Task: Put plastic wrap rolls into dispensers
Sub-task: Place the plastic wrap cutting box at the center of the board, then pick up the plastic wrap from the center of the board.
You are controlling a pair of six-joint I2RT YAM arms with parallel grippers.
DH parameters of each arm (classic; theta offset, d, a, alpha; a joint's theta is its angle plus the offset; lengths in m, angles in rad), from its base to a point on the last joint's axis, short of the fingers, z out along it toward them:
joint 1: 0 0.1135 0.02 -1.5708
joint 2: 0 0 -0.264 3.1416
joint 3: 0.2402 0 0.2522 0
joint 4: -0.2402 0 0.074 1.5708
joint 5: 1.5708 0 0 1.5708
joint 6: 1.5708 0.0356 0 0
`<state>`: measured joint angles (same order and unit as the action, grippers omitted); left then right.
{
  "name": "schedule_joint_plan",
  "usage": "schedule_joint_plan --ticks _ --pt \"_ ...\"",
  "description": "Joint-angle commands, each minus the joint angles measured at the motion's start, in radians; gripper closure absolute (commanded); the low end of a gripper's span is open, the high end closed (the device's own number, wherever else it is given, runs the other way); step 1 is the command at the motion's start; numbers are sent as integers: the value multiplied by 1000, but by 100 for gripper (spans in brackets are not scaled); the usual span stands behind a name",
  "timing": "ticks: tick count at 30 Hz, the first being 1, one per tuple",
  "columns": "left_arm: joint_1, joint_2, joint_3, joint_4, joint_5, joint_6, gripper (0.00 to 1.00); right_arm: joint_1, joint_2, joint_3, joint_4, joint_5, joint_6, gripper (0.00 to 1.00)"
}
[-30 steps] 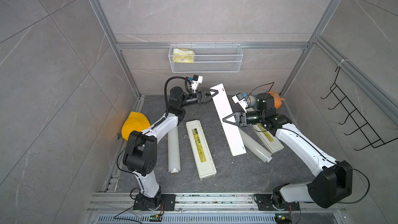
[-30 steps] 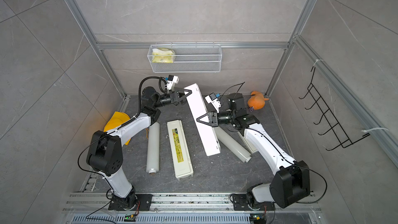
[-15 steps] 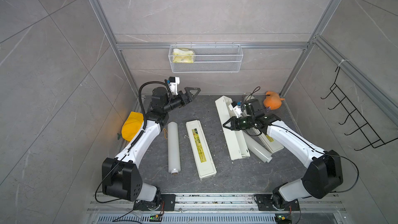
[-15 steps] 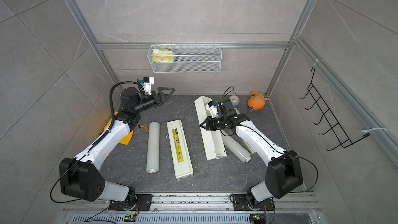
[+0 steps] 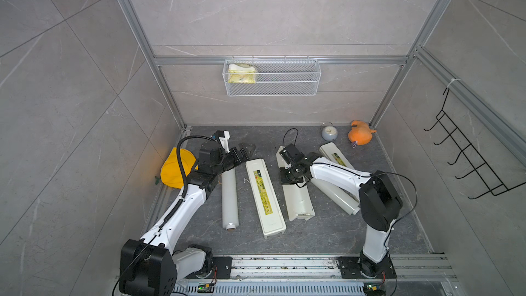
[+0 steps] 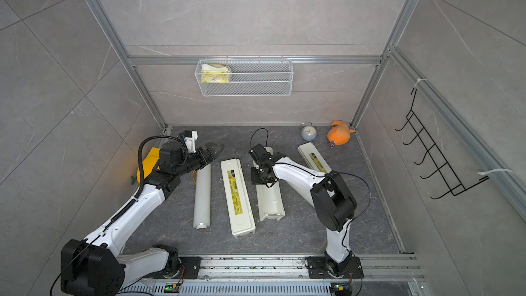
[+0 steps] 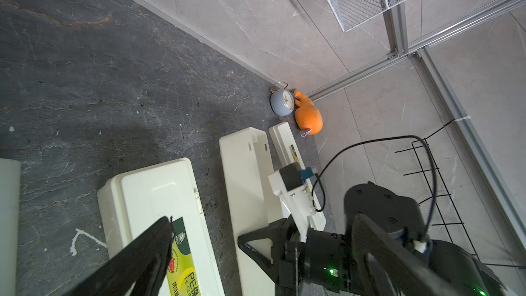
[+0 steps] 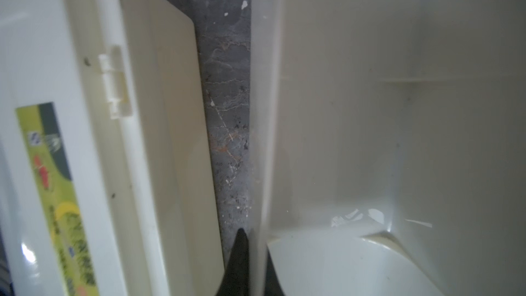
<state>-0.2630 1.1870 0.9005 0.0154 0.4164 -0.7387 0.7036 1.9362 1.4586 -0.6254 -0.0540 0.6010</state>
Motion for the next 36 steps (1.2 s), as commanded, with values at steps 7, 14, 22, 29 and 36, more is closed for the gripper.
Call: schedule_joint_plan --ticks 7,14,22,29,36 --pt "2 -37 -23 -2 0 41 0 -1 137 110 -87 252 152 100" --pt "3 -41 -48 -2 -9 38 0 -6 121 126 -108 149 68 46" --pt "1 -25 -42 -8 -1 36 1 -35 -67 169 -251 107 -282 21" --pt "4 -9 -40 -14 5 27 1 -266 -195 100 -325 26 -550 19" --pt "1 28 -20 -32 14 22 0 -474 -132 39 -308 45 -733 5"
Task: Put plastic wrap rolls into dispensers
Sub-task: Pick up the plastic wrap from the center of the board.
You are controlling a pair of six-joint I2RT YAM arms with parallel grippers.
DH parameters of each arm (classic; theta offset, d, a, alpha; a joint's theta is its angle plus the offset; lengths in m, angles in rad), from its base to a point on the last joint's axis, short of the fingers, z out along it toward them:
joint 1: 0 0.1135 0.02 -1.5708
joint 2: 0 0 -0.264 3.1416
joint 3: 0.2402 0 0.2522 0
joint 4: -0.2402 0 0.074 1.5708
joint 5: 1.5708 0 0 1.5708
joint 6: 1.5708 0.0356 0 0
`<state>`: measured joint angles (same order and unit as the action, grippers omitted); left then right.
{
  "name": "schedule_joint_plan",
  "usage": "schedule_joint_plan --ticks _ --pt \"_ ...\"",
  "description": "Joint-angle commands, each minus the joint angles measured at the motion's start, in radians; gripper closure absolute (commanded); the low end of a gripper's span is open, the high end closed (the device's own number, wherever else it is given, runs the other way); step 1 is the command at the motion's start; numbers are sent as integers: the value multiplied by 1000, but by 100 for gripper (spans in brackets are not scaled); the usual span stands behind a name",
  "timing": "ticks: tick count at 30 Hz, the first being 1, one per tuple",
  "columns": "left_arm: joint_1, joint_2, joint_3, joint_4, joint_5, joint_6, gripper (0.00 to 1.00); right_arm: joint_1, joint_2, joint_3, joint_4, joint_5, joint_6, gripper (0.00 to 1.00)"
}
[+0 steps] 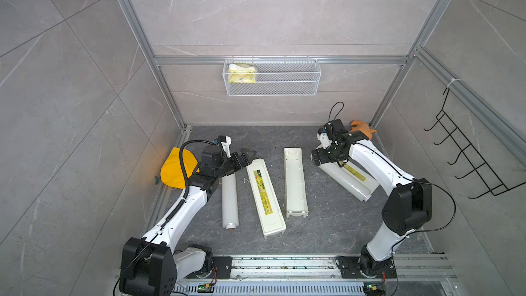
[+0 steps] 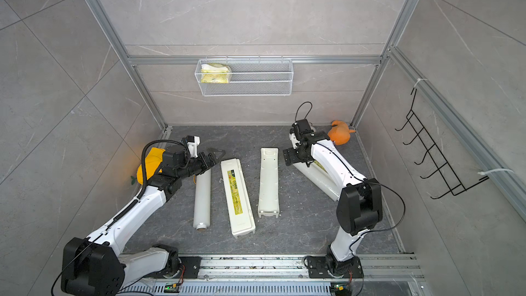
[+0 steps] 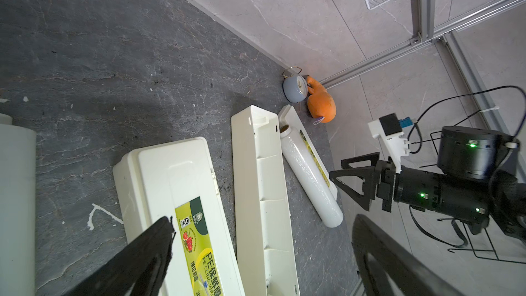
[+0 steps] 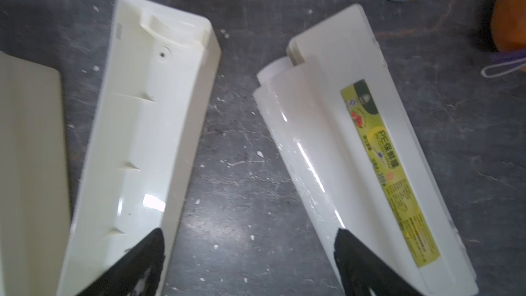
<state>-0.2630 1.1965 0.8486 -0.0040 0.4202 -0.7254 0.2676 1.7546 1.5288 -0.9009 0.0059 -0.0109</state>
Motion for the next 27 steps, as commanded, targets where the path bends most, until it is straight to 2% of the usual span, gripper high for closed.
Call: schedule_joint_plan --ticks 1,7,13,16,20,22,27 --pt "2 25 40 -21 14 11 1 -61 61 -35 -21 -23 -132 4" --pt "2 50 64 -37 18 23 1 -146 159 -38 -17 32 -215 4" --pt "1 80 60 -17 31 9 0 -158 218 -15 -94 -82 -217 5" --pt "3 82 61 -13 31 13 1 -156 223 0 -136 -158 -178 6" --pt "1 83 55 -4 36 14 0 -144 240 -5 -170 -187 -110 7" --pt "3 81 47 4 41 11 1 -128 236 -25 -166 -173 -84 8" --pt "4 68 24 20 43 7 1 -59 236 -99 -146 -36 -105 6"
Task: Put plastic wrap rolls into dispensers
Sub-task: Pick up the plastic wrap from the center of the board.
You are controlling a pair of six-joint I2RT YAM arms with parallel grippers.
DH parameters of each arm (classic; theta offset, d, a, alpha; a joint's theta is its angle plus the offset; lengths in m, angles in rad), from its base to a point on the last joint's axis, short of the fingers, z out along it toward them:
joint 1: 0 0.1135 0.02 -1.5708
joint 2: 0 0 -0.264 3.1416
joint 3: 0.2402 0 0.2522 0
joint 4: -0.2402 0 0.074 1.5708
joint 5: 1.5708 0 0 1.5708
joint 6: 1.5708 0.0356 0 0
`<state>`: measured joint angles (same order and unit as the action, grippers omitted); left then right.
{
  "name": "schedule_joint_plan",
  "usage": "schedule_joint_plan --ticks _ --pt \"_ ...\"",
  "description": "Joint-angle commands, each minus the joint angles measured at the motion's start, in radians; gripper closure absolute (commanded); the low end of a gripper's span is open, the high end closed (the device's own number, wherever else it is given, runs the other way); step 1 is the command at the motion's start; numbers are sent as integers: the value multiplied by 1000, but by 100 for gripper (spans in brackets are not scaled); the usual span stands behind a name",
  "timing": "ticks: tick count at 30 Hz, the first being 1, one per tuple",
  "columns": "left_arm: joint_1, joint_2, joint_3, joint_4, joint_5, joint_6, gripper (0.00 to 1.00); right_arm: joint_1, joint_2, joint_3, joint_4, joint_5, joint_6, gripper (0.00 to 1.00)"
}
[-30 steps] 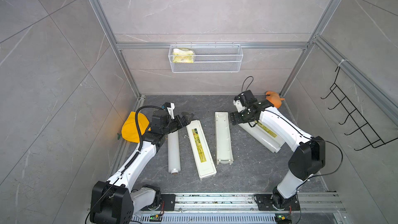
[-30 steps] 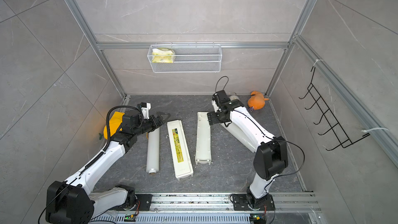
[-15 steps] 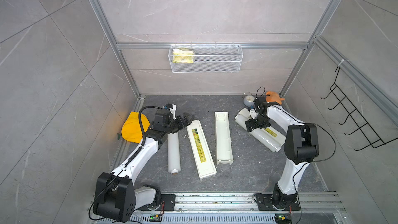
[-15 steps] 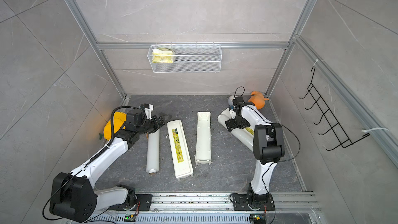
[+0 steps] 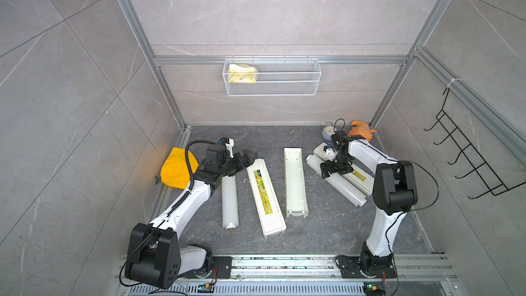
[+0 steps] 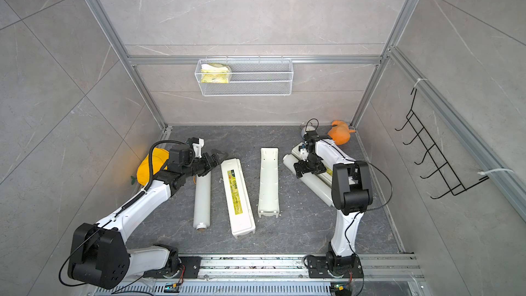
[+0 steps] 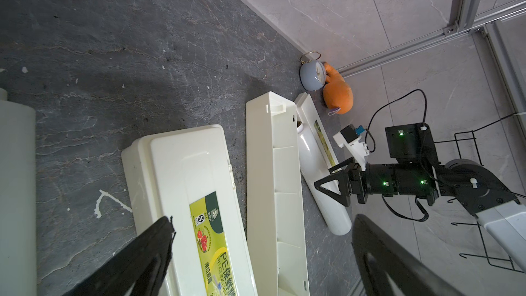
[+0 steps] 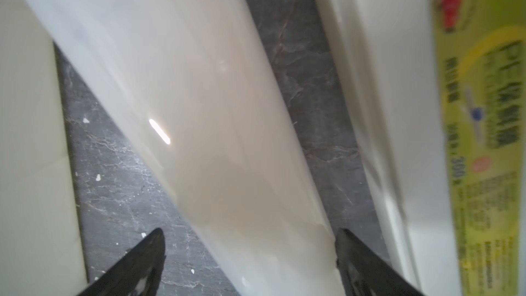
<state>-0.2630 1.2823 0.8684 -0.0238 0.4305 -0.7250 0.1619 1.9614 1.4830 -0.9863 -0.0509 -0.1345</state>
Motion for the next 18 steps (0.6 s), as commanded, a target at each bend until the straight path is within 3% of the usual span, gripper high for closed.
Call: schedule_joint_plan --ticks 1,4,9,18 --pt "4 -21 2 42 36 7 1 56 33 -69 -56 46 12 5" --pt "4 -26 0 40 43 7 1 67 43 -95 -49 98 6 5" --pt "3 -39 -8 36 41 9 1 71 28 -124 -13 -4 20 11" --pt "3 -73 -29 43 33 -1 1 82 8 -138 47 -70 129 31"
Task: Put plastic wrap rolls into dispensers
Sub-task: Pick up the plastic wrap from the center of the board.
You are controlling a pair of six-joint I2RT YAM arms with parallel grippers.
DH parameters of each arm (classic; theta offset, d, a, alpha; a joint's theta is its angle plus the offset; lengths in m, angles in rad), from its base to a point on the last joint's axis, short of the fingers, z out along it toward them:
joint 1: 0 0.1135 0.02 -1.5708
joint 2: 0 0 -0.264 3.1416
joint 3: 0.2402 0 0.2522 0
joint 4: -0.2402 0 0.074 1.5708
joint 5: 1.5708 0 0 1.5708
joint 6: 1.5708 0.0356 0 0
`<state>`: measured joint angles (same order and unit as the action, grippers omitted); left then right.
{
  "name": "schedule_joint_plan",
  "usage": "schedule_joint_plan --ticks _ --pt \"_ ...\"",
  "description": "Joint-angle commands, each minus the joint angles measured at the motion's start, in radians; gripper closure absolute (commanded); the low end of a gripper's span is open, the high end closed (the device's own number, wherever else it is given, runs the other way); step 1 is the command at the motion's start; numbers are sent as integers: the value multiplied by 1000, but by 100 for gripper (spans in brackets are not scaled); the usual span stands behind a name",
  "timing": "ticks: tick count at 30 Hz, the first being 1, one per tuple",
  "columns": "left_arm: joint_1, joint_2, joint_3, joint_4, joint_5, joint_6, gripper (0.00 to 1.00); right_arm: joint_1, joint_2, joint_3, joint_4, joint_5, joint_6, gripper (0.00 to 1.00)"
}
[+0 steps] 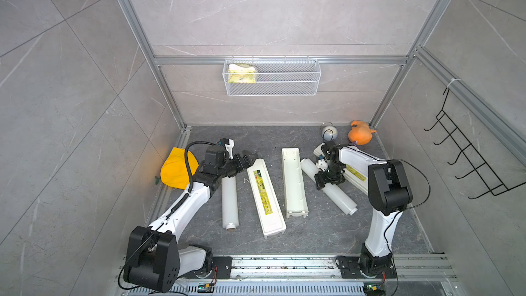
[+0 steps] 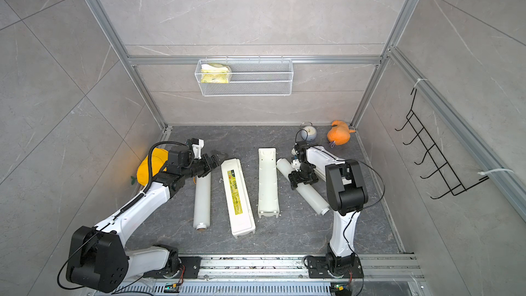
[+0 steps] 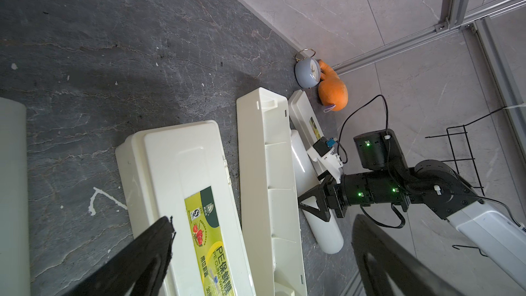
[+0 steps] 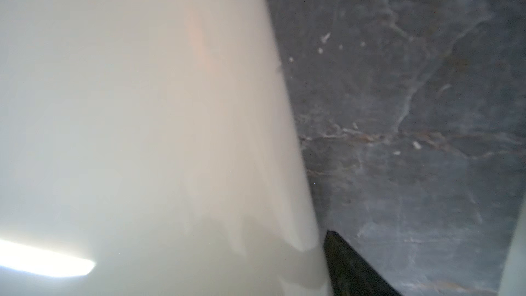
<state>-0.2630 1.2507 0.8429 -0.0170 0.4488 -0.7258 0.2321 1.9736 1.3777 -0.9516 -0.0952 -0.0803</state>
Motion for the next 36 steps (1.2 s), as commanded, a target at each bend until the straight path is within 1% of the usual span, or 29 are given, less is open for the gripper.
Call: schedule_joint_plan --ticks 1,2,3,5,6,9,10,11,13,14,17,21,24,27,33,36 --pt "4 -47 -7 36 14 -1 1 12 -12 -43 21 -19 106 35" --pt "4 -52 -8 33 12 2 1 13 -19 -52 31 -10 141 41" --pt "3 -56 -10 32 11 3 1 12 -27 -61 42 -4 172 44" --pt "3 -60 -10 26 10 5 1 12 -45 -84 69 -10 245 51" --pt "3 -62 -11 23 11 8 1 12 -57 -95 82 -5 290 51" --pt "4 -65 -14 25 10 9 0 18 -113 -154 154 -12 440 46" --pt "4 -65 -15 30 11 6 1 24 -132 -173 183 -23 475 44" --pt "3 -65 -19 38 11 3 1 37 -144 -181 196 -17 494 37" --pt "3 -61 -25 51 19 -3 1 67 -135 -166 185 10 482 25" --pt "5 -58 -26 56 24 -6 1 82 -130 -154 180 31 465 21" --pt "3 -56 -26 60 33 -8 1 113 -127 -137 160 125 421 15" --pt "3 -63 -28 61 32 -7 0 134 -102 -119 123 233 414 15" --pt "3 -58 -27 62 33 -9 0 174 -72 -104 98 356 415 14" --pt "4 -56 -23 63 35 -11 0 193 -51 -95 85 402 416 17" --pt "5 -56 -10 51 33 -3 1 193 -36 -105 119 288 415 25" --pt "5 -59 -3 42 31 1 1 193 -57 -102 118 279 430 31"
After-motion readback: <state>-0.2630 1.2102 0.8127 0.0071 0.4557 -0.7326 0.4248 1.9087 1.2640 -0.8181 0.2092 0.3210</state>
